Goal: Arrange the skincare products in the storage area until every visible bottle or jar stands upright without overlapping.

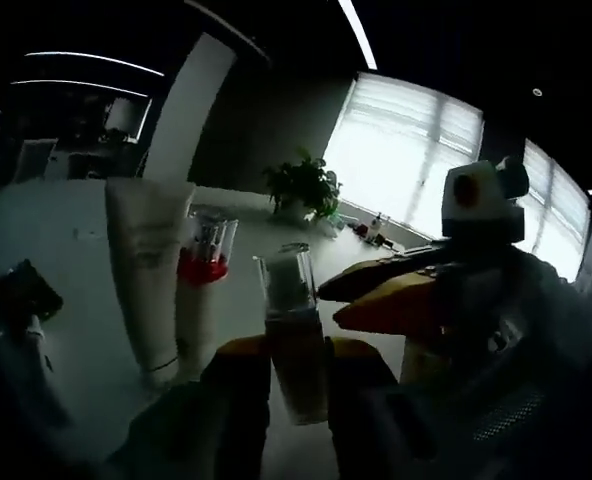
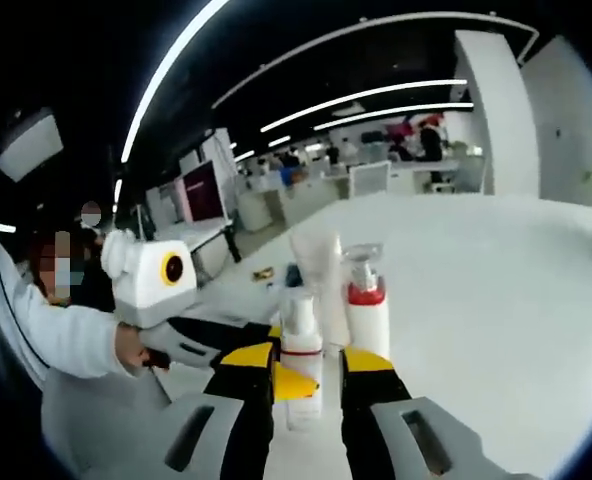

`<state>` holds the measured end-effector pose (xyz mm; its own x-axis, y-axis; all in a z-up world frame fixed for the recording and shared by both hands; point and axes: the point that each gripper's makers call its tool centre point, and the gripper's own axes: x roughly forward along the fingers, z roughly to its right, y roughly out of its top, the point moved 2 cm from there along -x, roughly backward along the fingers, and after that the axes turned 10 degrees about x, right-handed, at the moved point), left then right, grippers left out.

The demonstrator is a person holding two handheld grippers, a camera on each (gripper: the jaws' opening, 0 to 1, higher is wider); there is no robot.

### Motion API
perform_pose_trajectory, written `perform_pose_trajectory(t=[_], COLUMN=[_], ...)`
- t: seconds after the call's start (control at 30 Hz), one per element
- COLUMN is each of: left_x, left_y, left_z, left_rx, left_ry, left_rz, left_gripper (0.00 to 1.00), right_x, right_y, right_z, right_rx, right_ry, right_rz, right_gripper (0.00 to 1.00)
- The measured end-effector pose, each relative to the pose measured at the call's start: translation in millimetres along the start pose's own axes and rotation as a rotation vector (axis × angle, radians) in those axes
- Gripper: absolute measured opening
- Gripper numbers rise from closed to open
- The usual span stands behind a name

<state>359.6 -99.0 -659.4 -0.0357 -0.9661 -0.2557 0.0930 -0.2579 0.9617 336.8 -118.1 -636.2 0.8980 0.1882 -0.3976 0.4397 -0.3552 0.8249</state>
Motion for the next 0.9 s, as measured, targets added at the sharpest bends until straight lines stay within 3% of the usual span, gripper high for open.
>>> perform_pose_trajectory(t=[0.13,0.4,0.57,0.77,0.83,0.9], left_x=[-2,0,1,3,4,4], left_y=[4.2,-0.7,-3.6,-10.4,-12.1,-12.6], left_z=[0.7,6.4,10.5,9.1,7.5,4.3], left_rx=[0.062,0.212,0.239,0.294,0.316,0.306], left_ry=[0.001,-0.022,-0.043,-0.038,-0.024,-0.020], left_rz=[0.014,-0.016,-0.027,-0.056,-0.061,-0.065], left_gripper=[0.15,0.15,0.15,0.16,0.16,0.16], right_x=[4,11,12,16,18,19], right_y=[-3.6,-8.3,-11.0,-17.6,-17.1,-17.2], right_z=[-1,-5,-6,-3,-3,-2], right_rx=[-0.009,-0.015,-0.022,-0.015,-0.052,-0.034], right_ry=[0.008,0.030,0.035,-0.010,-0.030,-0.057], right_rz=[-0.024,-0.066,-0.088,-0.144,-0.135,-0.130], right_gripper=[0.18,0.16,0.13,0.12,0.12,0.11])
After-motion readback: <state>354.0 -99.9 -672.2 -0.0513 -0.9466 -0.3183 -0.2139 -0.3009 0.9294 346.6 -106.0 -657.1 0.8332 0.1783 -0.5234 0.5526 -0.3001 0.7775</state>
